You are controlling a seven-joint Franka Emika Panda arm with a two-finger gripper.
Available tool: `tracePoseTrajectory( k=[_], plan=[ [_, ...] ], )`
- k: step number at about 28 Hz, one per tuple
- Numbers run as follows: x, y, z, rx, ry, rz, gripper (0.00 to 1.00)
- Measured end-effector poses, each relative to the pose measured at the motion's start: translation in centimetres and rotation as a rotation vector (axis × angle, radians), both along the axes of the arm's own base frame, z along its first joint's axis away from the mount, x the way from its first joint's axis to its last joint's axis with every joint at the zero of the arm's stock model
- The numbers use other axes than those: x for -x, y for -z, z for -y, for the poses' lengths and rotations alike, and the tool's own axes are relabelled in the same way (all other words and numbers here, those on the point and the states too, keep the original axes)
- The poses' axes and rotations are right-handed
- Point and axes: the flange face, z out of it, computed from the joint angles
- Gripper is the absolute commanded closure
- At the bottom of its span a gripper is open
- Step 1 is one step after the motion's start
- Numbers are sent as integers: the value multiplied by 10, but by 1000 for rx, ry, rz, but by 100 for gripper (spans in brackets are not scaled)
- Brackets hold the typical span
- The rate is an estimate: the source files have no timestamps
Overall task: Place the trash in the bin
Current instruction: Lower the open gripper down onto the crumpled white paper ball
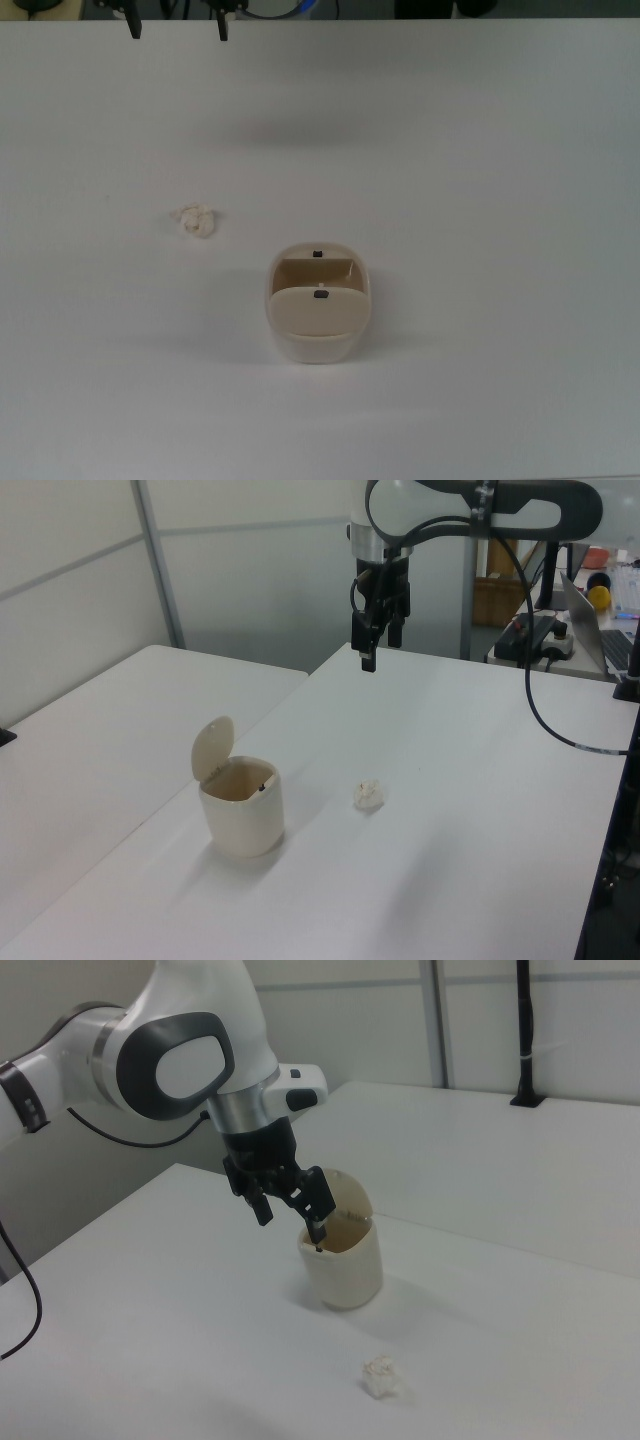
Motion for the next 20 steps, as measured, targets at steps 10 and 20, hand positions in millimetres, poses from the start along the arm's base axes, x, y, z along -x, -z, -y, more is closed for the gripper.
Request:
tracePoseTrajectory(
  k=[10, 20],
  plan=[
    [-6, 12, -6, -67, 45, -12, 0],
    [-57, 127, 5, 13, 8, -80, 0]
  ],
)
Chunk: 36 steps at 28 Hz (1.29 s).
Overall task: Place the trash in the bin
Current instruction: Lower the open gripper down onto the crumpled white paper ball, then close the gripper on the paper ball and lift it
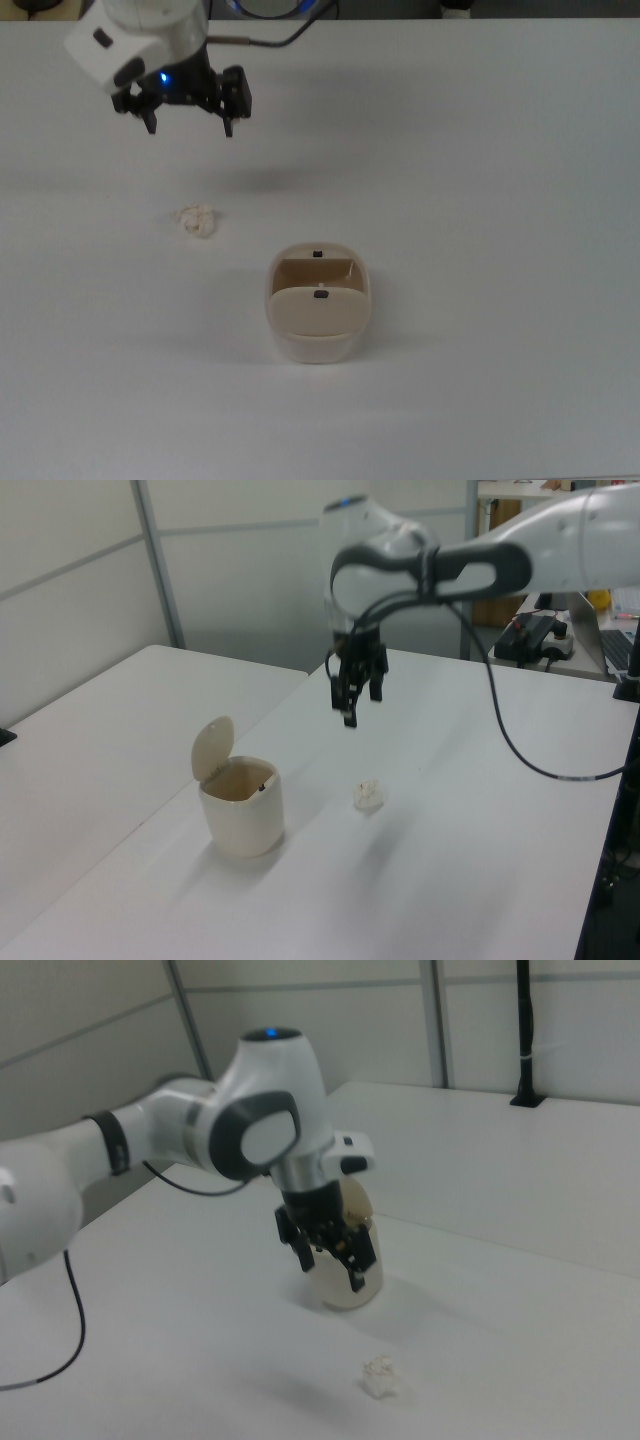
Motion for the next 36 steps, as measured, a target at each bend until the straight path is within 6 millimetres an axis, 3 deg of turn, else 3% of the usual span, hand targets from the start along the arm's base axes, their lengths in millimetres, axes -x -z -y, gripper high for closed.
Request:
tracePoseTrajectory(
  k=[5, 11, 22, 25, 26, 30, 32, 36],
  plan=[
    [-13, 69, 6, 29, -36, -13, 0],
    [-20, 124, 16, 39, -40, -38, 0],
    [-23, 175, 22, 59, -53, -88, 2],
    [-21, 184, 22, 58, -55, -89, 15],
    [-21, 186, 21, 58, -55, -89, 31],
    [-20, 193, 21, 57, -56, -95, 61],
    [-20, 193, 21, 57, -57, -95, 69],
    [-21, 188, 21, 58, -57, -85, 69]
  ],
)
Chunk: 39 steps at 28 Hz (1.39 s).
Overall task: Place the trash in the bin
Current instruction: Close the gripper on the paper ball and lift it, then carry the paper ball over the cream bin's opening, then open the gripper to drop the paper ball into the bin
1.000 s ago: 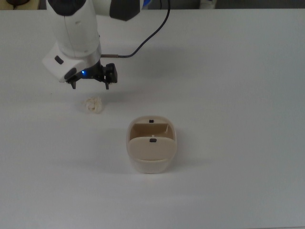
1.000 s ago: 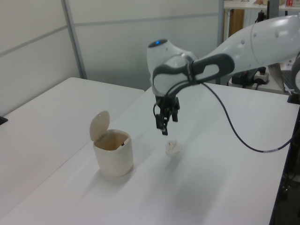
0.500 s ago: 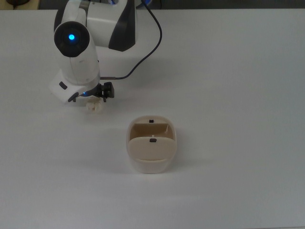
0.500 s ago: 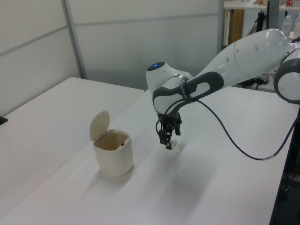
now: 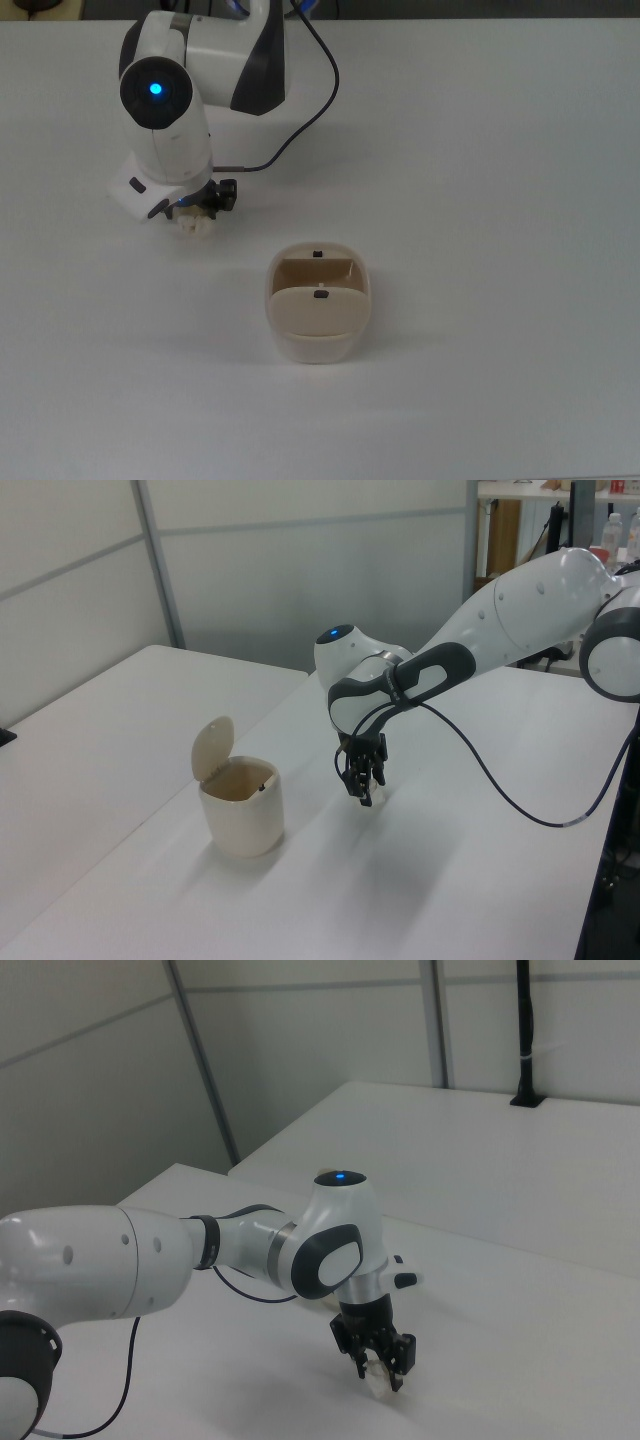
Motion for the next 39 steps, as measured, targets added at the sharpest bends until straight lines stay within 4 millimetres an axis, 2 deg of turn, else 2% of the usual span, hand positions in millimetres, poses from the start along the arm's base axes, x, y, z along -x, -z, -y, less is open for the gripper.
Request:
tracePoseTrajectory(
  k=[6, 11, 15, 18, 21, 22, 25, 30, 34, 39],
  plan=[
    [-3, -20, -3, 1, -5, 39, 69],
    [-8, -65, -17, 1, -28, 122, 68],
    [-13, -116, -41, -10, -61, 209, 68],
    [-17, -150, -69, -40, -90, 273, 67],
    [-23, -167, -90, -59, -119, 329, 63],
    [-25, -170, -97, -64, -130, 352, 63],
    [-31, -173, -117, -78, -164, 417, 52],
    [-44, -158, -135, -94, -198, 489, 40],
    [-51, -146, -142, -98, -228, 521, 1],
    [-53, -143, -148, -102, -235, 535, 0]
  ],
)
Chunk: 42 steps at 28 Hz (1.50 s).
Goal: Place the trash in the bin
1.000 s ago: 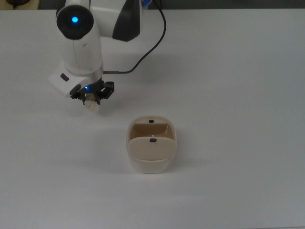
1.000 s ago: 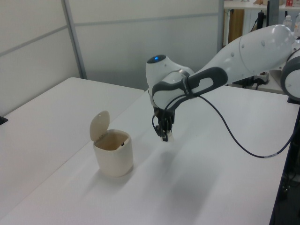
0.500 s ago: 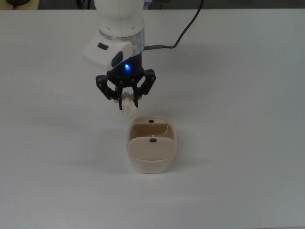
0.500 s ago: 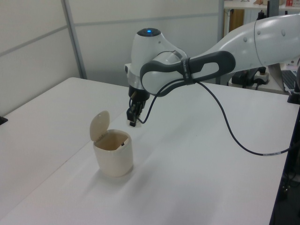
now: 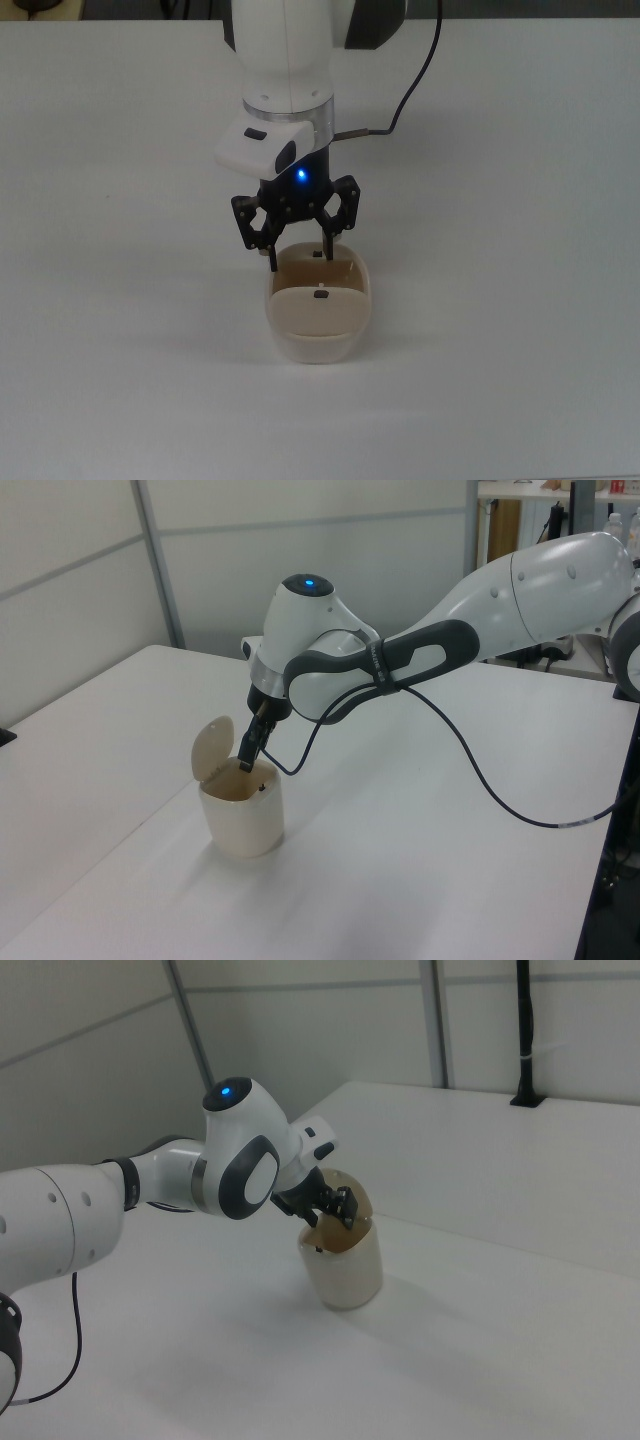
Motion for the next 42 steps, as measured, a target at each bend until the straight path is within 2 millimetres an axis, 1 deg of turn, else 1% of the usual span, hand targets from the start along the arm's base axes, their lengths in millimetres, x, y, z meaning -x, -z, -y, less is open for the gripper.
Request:
tracePoseTrajectory(
  k=[5, 8, 10, 14, 17, 19, 20, 21, 25, 26, 32, 38, 42],
  plan=[
    [2, -3, -4, 1, -3, -14, 0],
    [11, -5, -2, 14, 0, -97, 0],
    [19, -12, 2, 24, 7, -156, 0],
    [37, -30, 18, 37, 43, -249, 0],
    [53, -48, 37, 36, 118, -310, 0],
    [62, -58, 46, 29, 179, -343, 0],
    [70, -67, 51, 24, 218, -360, 0],
    [74, -72, 53, 22, 237, -368, 0],
    [92, -96, 55, 18, 278, -386, 0],
    [97, -105, 55, 18, 281, -386, 0],
    [120, -140, 55, 17, 287, -370, 0],
    [130, -153, 56, 18, 284, -365, 0],
    [130, -155, 61, 17, 287, -362, 0]
  ],
)
